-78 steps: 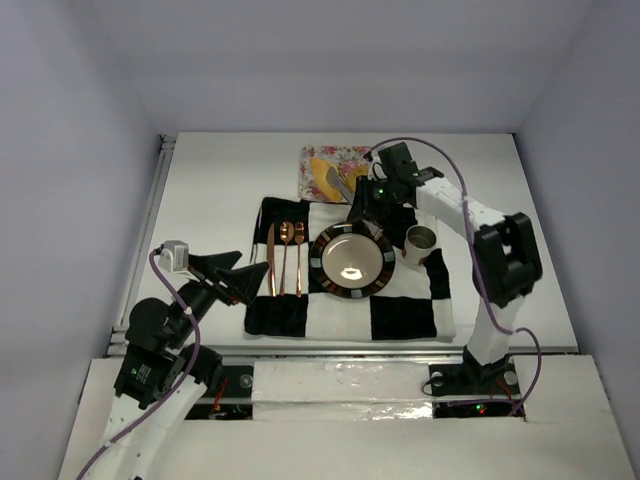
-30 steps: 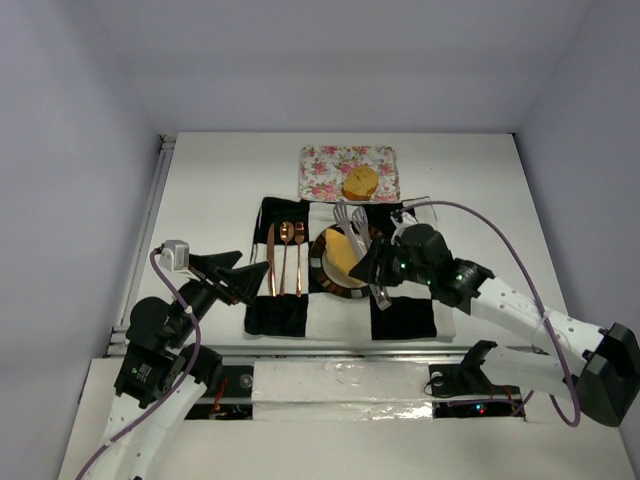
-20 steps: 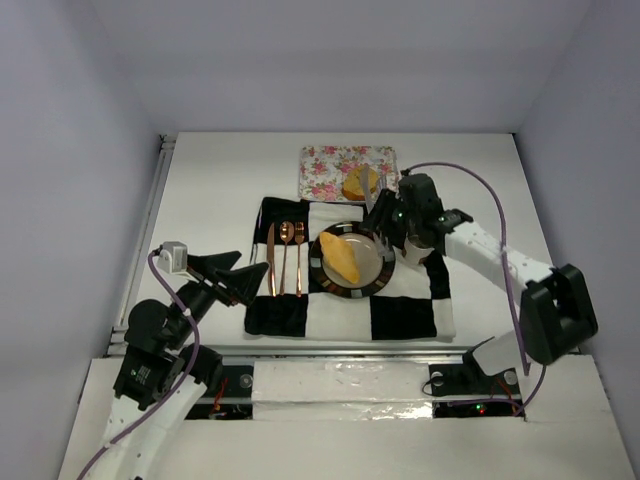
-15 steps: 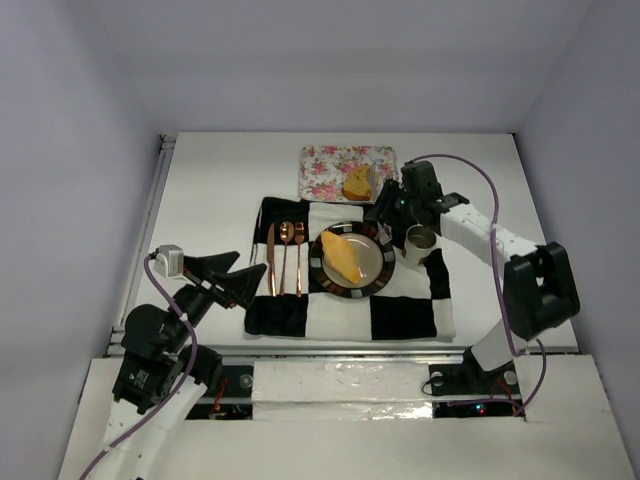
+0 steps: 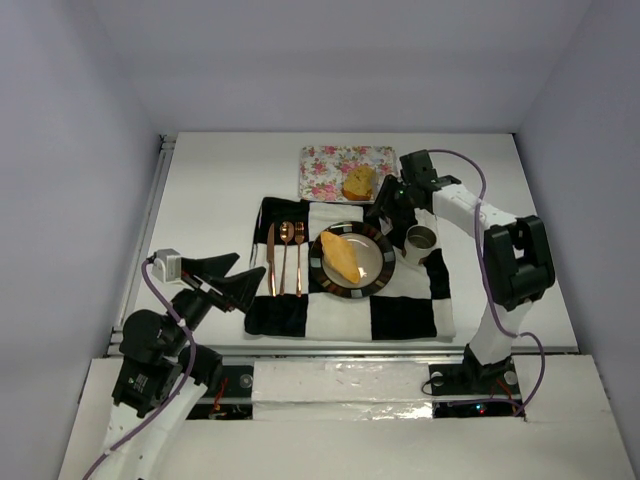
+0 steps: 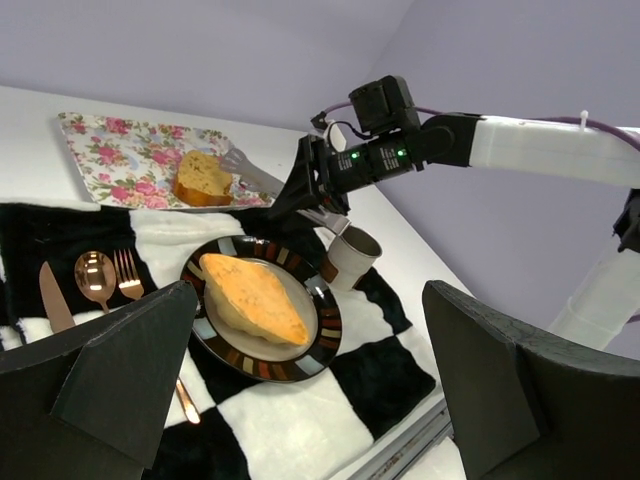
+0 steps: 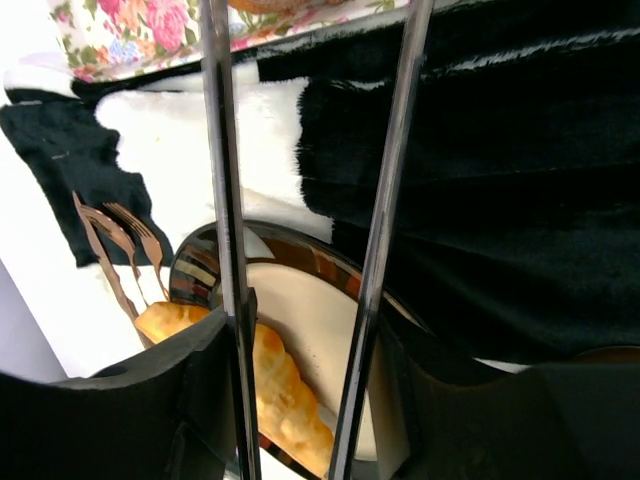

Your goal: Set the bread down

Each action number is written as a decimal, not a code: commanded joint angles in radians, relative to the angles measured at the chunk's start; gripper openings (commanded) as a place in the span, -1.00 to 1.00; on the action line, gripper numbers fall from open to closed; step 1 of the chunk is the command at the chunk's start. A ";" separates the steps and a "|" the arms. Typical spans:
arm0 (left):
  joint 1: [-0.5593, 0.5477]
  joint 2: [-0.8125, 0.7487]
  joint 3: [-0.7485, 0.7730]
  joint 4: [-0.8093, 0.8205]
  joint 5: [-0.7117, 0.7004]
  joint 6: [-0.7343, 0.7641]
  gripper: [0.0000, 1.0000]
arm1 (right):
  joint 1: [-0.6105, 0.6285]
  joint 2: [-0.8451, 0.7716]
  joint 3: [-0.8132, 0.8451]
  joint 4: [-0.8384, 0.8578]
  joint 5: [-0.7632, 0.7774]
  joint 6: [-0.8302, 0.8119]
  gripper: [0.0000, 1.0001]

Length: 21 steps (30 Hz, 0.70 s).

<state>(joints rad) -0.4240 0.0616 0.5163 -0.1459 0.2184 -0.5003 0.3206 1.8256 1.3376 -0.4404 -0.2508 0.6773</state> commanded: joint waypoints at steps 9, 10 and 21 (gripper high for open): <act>-0.002 -0.023 -0.005 0.068 0.022 0.016 0.93 | 0.000 0.040 0.058 0.015 -0.061 -0.016 -0.44; -0.002 -0.025 -0.004 0.066 0.021 0.014 0.93 | 0.000 0.031 0.052 0.023 -0.058 -0.015 -0.49; -0.002 -0.020 -0.007 0.068 0.015 0.011 0.93 | 0.009 -0.290 -0.129 0.085 -0.116 -0.012 -0.66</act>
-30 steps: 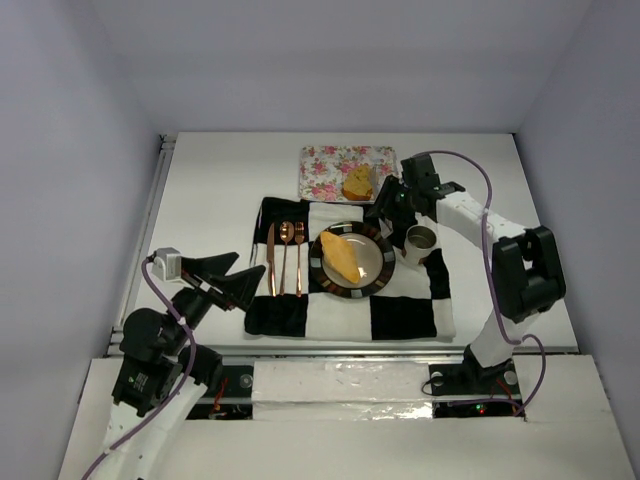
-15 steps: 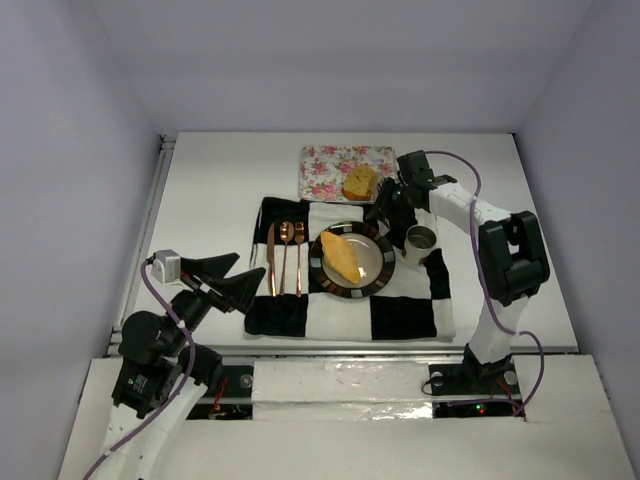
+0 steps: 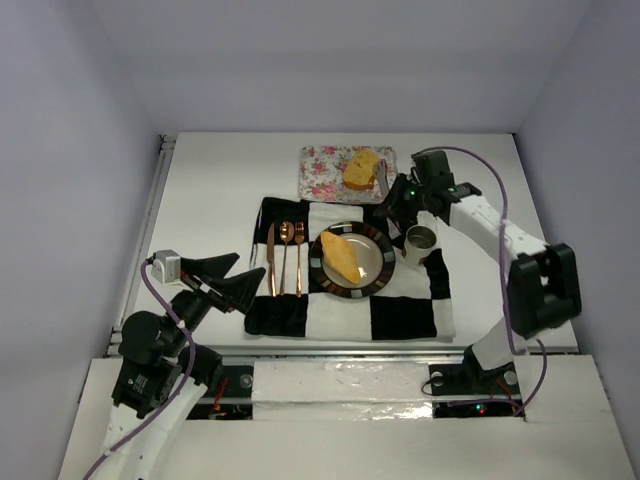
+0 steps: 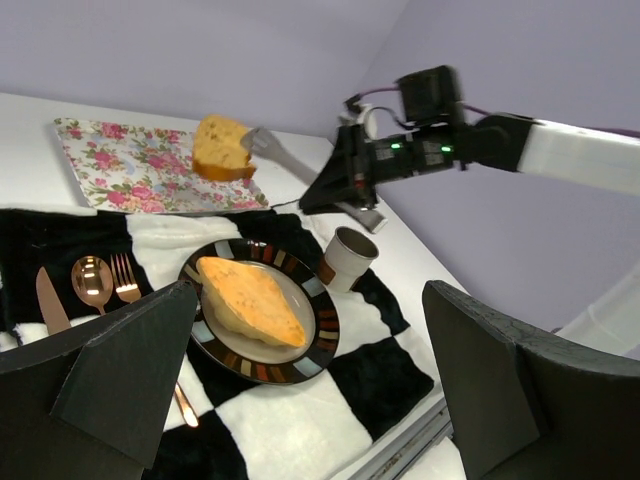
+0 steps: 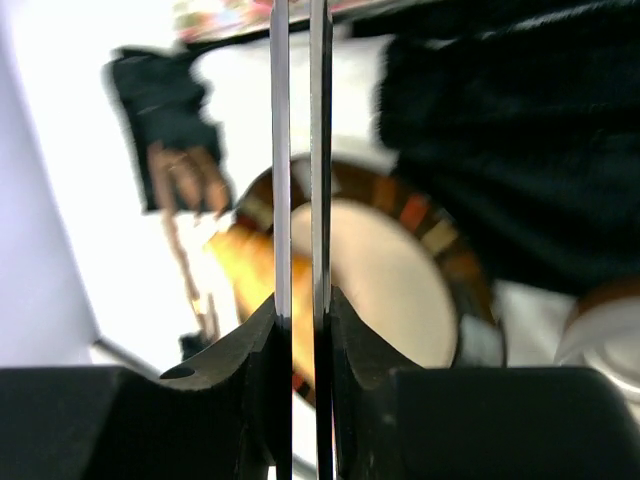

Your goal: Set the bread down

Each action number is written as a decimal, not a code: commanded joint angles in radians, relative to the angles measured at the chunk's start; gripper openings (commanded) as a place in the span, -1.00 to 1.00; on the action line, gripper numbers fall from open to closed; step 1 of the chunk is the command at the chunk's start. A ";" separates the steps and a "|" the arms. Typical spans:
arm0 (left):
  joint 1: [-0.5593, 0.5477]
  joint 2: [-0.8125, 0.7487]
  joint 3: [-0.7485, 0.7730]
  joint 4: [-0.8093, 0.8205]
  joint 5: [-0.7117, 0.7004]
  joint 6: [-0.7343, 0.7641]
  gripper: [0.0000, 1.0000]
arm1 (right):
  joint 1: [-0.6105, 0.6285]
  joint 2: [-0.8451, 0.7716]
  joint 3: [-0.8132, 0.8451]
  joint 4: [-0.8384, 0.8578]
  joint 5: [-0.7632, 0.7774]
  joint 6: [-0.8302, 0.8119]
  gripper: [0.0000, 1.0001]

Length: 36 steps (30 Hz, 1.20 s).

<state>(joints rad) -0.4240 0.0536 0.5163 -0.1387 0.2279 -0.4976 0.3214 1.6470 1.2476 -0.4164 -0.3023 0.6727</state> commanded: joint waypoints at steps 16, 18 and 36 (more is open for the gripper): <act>0.007 0.018 -0.007 0.062 0.008 0.005 0.93 | 0.280 -0.861 -0.608 -0.048 -0.072 0.202 -0.65; 0.016 0.020 -0.007 0.062 0.007 0.005 0.93 | 0.280 -0.906 -0.620 -0.128 -0.052 0.203 -0.65; 0.025 0.048 -0.007 0.064 0.022 0.007 0.93 | 0.280 -0.948 -0.702 -0.174 0.023 0.199 -0.16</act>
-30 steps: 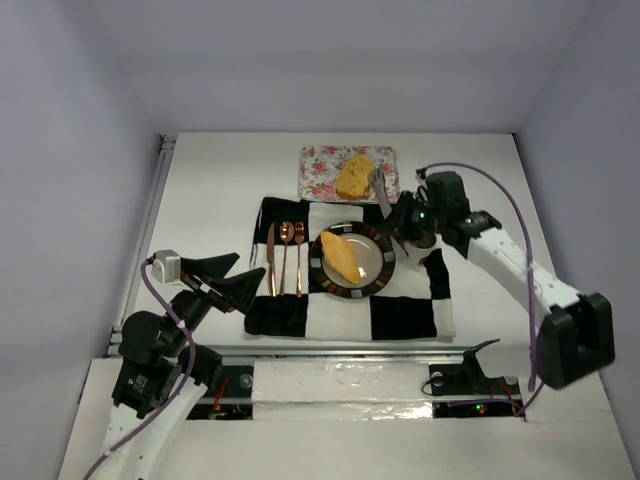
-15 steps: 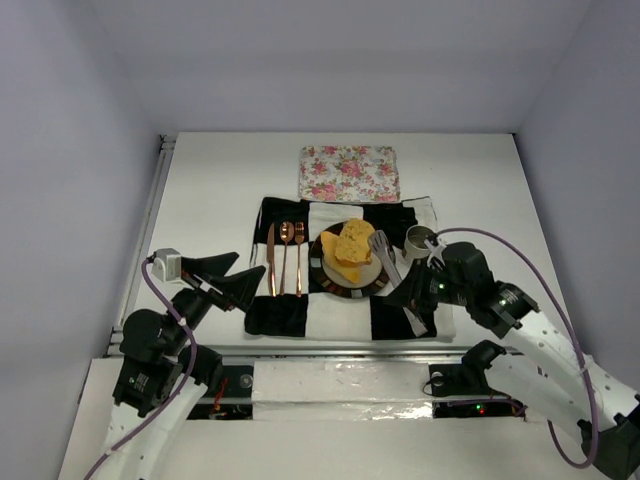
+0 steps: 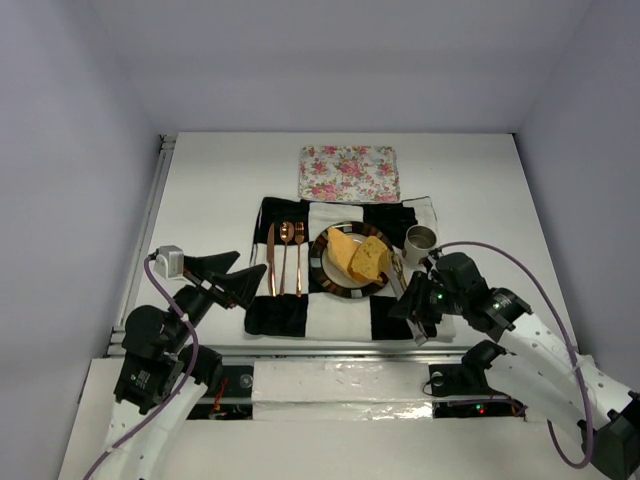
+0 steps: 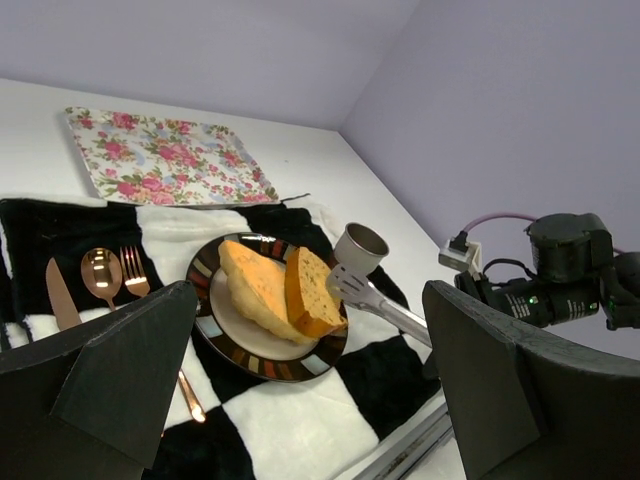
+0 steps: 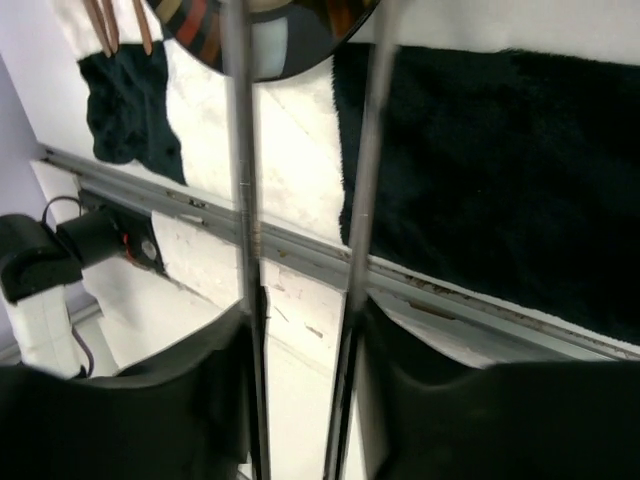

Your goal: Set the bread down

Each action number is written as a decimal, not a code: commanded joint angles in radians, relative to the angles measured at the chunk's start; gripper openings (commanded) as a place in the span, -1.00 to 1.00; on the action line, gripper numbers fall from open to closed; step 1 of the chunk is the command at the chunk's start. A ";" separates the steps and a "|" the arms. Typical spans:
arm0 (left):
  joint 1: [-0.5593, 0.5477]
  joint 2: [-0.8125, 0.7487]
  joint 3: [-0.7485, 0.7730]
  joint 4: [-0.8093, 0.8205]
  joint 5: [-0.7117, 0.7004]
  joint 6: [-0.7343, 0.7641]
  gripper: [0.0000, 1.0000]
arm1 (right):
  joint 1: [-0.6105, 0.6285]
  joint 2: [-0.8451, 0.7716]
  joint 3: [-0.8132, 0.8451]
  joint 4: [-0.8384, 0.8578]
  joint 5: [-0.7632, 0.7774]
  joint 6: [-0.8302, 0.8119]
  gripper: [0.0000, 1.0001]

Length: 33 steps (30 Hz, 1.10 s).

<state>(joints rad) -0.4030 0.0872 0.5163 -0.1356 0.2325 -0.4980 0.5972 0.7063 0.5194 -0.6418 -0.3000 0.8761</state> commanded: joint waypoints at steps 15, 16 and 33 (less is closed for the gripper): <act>0.013 0.013 -0.009 0.070 0.039 0.010 0.93 | 0.004 0.086 0.361 -0.014 0.280 -0.136 -0.14; 0.013 0.013 -0.009 0.070 0.041 0.010 0.93 | 0.004 0.125 0.382 0.004 0.315 -0.155 -0.14; 0.013 -0.027 -0.013 0.083 0.073 0.016 0.93 | -0.576 0.929 0.901 0.189 0.269 -0.436 -0.21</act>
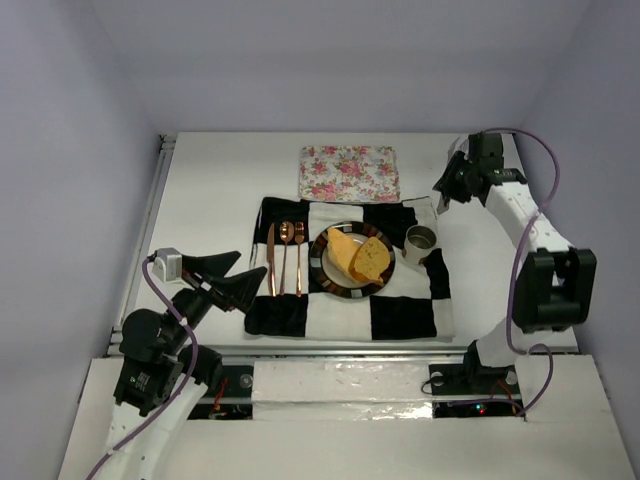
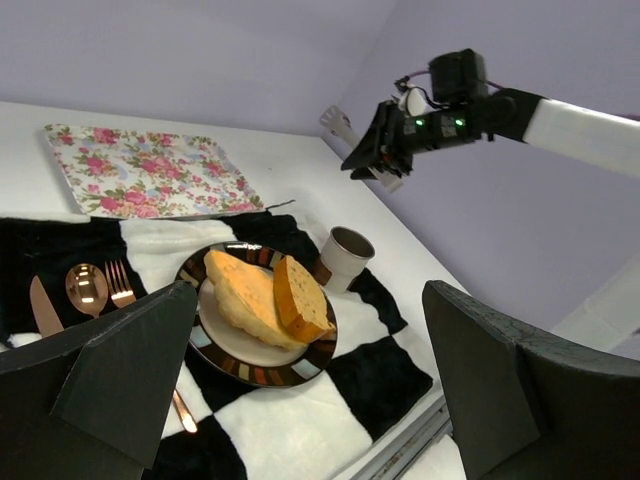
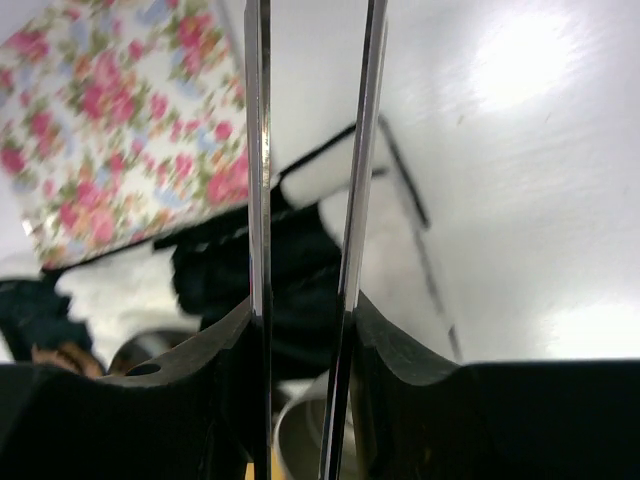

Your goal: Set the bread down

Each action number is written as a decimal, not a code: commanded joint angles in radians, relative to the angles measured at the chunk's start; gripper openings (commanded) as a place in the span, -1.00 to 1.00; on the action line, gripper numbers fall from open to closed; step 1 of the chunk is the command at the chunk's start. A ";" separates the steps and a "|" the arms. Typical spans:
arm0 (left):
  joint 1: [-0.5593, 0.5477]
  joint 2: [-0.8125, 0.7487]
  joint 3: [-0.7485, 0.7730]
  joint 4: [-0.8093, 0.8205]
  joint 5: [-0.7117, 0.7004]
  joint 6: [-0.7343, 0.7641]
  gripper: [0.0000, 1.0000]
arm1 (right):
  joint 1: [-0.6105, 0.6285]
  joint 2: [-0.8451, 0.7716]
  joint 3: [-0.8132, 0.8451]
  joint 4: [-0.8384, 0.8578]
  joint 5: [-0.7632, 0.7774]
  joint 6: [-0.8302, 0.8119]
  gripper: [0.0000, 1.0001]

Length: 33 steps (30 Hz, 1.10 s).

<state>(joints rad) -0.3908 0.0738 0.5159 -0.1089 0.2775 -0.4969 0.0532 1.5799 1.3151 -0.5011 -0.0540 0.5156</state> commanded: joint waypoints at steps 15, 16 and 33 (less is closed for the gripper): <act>0.001 -0.022 -0.014 0.067 0.045 0.020 0.94 | -0.154 0.361 0.144 -0.002 0.174 -0.370 -0.12; 0.001 -0.022 -0.014 0.066 0.045 0.020 0.94 | -0.154 0.368 0.147 -0.007 0.183 -0.373 -0.08; 0.001 -0.026 -0.010 0.055 0.019 0.020 0.94 | -0.154 0.235 0.216 -0.005 0.246 -0.183 0.85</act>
<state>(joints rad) -0.3908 0.0612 0.5041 -0.0978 0.3035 -0.4934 -0.1036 1.9717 1.4635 -0.5442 0.2050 0.2264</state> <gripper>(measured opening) 0.967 0.924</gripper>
